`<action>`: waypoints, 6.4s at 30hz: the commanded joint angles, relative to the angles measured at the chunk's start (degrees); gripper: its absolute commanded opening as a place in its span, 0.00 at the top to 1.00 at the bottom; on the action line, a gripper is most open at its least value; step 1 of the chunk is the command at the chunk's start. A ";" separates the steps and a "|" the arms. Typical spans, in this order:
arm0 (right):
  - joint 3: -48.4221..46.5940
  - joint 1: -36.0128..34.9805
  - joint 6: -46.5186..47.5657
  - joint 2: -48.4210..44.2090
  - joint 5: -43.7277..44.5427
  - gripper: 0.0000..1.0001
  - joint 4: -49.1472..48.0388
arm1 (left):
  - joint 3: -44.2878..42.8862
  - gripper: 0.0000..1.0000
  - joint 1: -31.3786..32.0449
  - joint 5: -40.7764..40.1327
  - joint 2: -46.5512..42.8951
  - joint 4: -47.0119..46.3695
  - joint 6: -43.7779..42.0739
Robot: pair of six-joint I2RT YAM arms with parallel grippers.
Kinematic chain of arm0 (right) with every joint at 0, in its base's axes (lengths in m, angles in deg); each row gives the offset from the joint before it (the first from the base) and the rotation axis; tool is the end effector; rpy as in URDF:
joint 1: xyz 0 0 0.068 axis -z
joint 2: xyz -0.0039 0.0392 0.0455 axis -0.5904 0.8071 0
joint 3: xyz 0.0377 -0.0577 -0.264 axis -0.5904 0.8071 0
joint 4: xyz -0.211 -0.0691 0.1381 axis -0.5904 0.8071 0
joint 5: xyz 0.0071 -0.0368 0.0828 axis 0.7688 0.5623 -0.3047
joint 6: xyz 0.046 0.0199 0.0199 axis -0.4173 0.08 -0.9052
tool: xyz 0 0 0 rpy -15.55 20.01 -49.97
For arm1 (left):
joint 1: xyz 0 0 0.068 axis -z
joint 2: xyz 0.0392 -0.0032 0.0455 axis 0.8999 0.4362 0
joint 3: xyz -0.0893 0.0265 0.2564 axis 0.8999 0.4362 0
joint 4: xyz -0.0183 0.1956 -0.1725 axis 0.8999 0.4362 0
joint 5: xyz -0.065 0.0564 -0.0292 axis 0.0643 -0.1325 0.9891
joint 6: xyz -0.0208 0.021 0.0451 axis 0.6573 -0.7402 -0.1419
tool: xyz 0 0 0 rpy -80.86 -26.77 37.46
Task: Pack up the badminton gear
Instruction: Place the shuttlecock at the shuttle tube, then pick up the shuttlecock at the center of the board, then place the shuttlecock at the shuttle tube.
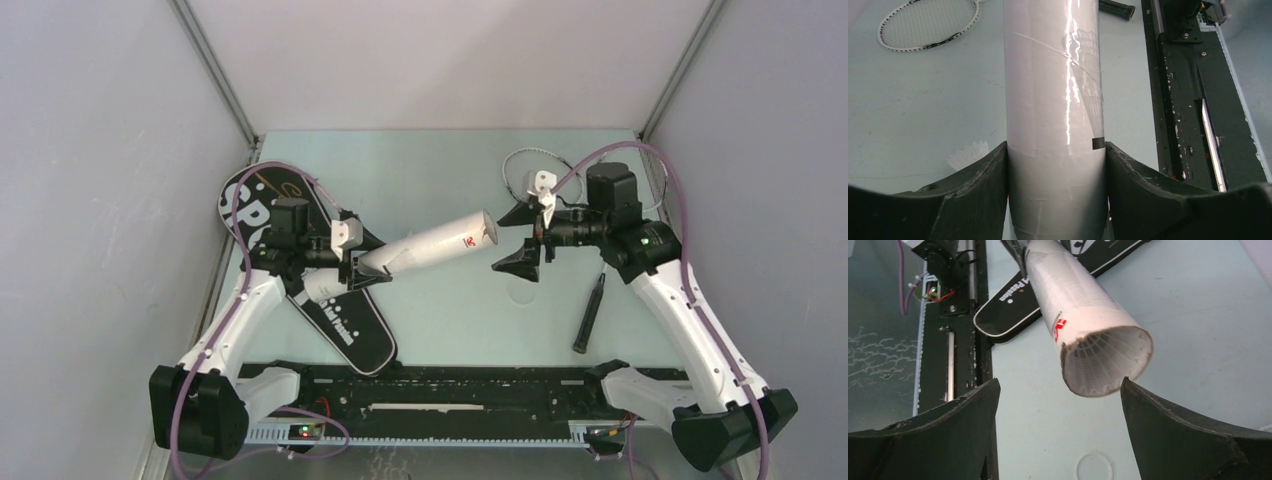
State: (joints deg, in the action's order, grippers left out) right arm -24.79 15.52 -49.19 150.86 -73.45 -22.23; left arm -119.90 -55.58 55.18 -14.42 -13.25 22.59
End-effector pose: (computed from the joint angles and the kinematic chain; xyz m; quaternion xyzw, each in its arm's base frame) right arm 0.1869 0.1018 0.3858 -0.5427 0.5954 0.3633 0.4681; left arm 0.2047 -0.0648 0.2790 0.5374 0.5649 -0.4043 0.4782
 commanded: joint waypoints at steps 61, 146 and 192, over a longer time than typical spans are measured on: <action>-26.93 -13.06 -30.18 64.98 8.30 0.45 -19.71 | 1.15 0.64 -14.03 -22.26 -8.68 -31.25 31.84; -7.00 -1.45 5.42 5.24 -1.14 0.50 12.95 | -4.45 0.61 -0.91 4.12 -1.60 8.51 -14.32; 2.11 -13.17 -1.66 7.22 -2.28 0.13 -0.28 | -5.94 0.62 -0.91 3.68 -0.48 8.33 -9.79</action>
State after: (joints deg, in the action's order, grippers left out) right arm -24.24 3.91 -49.50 157.83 -73.88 -21.60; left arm -120.97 -56.65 55.01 -14.61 -2.21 11.42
